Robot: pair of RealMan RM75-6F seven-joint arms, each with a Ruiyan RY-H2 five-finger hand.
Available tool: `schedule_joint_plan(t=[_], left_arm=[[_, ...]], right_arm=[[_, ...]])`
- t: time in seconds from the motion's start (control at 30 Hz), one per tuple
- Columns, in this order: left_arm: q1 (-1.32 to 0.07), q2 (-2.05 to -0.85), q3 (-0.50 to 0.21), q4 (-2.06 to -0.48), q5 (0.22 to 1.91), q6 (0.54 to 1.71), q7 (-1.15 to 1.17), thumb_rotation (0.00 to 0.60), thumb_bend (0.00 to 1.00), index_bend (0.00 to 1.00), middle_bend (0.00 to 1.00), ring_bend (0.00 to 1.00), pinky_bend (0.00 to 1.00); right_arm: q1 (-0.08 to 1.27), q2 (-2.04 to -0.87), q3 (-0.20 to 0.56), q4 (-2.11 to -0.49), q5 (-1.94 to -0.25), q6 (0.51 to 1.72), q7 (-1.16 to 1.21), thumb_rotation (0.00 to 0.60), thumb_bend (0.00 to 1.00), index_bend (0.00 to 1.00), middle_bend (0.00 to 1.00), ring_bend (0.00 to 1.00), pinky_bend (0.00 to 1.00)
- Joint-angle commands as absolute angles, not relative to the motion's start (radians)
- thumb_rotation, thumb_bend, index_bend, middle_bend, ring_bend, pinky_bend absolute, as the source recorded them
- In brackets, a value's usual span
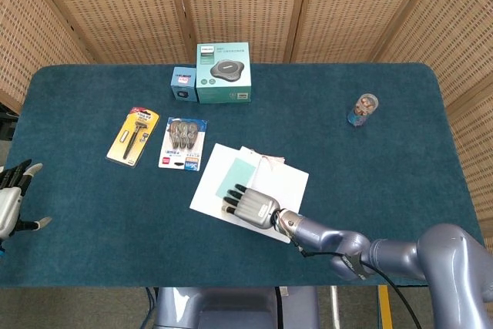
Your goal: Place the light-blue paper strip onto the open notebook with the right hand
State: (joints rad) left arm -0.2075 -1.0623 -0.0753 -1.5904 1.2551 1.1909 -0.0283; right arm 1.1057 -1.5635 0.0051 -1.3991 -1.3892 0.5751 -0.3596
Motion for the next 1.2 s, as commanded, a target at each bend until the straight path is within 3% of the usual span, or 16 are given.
schedule_joint_plan(t=[0.03, 1.2], left_arm=[[-0.208, -1.063, -0.074, -1.592, 1.255, 1.191, -0.024, 0.6, 0.0, 0.0, 0.0, 0.0, 0.0], [-0.21, -1.063, -0.07, -1.598, 1.257, 1.193, -0.017, 0.6, 0.0, 0.0, 0.0, 0.0, 0.0]], right_arm=[[1.103, -1.544, -0.009, -1.415, -1.397, 0.57, -0.373, 0.6, 1.0, 0.12, 0.11, 0.0, 0.09], [1.087, -1.502, -0.044, -1.475, -1.464, 0.574, -0.405, 0.6, 1.0, 0.14, 0.13, 0.0, 0.09]])
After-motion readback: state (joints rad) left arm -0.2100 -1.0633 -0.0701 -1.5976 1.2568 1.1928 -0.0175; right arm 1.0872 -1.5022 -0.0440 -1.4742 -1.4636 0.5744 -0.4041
